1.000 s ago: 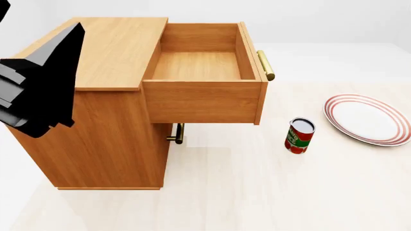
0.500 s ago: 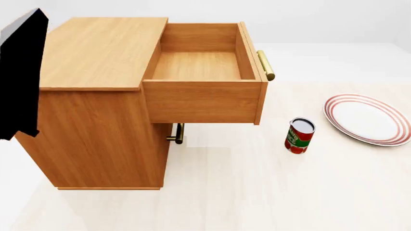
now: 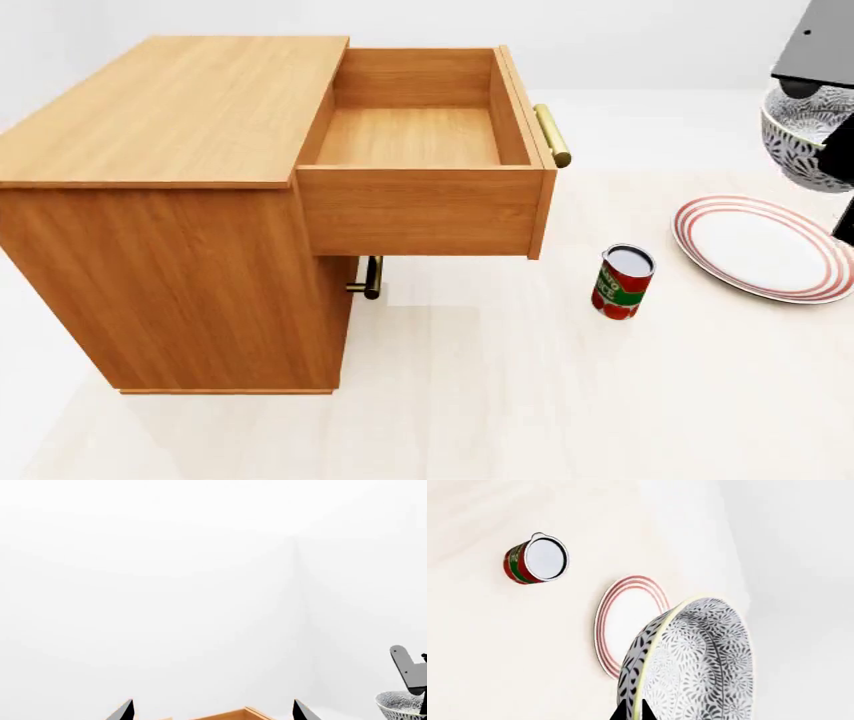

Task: Put the bowl in the top drawer of the cabinet.

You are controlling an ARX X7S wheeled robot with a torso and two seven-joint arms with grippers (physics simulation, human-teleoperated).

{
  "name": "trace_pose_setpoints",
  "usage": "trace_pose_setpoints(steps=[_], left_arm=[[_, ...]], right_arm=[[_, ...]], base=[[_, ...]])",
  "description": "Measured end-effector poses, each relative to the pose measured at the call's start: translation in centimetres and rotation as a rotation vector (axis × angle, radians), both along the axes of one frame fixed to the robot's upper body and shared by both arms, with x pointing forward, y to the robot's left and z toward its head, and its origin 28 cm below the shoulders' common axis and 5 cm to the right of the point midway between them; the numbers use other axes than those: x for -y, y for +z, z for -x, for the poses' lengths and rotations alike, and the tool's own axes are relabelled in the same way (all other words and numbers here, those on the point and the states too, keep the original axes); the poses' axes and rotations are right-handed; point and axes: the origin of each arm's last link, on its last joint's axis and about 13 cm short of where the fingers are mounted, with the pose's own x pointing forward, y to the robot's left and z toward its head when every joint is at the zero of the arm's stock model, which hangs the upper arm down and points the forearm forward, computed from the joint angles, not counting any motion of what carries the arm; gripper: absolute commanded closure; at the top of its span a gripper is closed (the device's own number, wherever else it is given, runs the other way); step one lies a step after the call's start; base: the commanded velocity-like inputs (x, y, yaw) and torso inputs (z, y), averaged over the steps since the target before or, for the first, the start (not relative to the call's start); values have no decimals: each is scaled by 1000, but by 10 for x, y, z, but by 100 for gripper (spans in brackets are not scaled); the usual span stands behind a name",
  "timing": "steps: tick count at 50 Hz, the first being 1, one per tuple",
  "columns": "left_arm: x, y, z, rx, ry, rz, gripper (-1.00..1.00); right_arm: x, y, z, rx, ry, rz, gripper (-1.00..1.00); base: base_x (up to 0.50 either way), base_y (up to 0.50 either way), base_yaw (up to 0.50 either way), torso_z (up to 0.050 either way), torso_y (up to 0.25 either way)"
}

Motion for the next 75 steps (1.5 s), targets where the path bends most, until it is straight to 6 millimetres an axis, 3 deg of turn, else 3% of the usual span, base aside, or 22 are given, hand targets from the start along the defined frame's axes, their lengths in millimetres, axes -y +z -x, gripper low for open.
trace_pose_setpoints(steps=[18, 30, 47, 75], left_arm=[[-3, -6, 8, -5, 49, 18, -100], [-6, -19, 10, -60, 85, -2, -100], [-12, -29, 15, -117, 123, -31, -100], [-12, -32, 14, -137, 119, -39, -100]], right_arm=[[-43, 80, -65, 53, 290, 88, 100], [-78, 105, -81, 70, 447, 145, 100], [-127, 111, -89, 74, 649, 172, 100], [-181, 85, -107, 114, 849, 121, 100]], base=[[0, 0, 0, 0, 1], [0, 0, 0, 0, 0], [0, 0, 0, 0, 1], [0, 0, 0, 0, 0]])
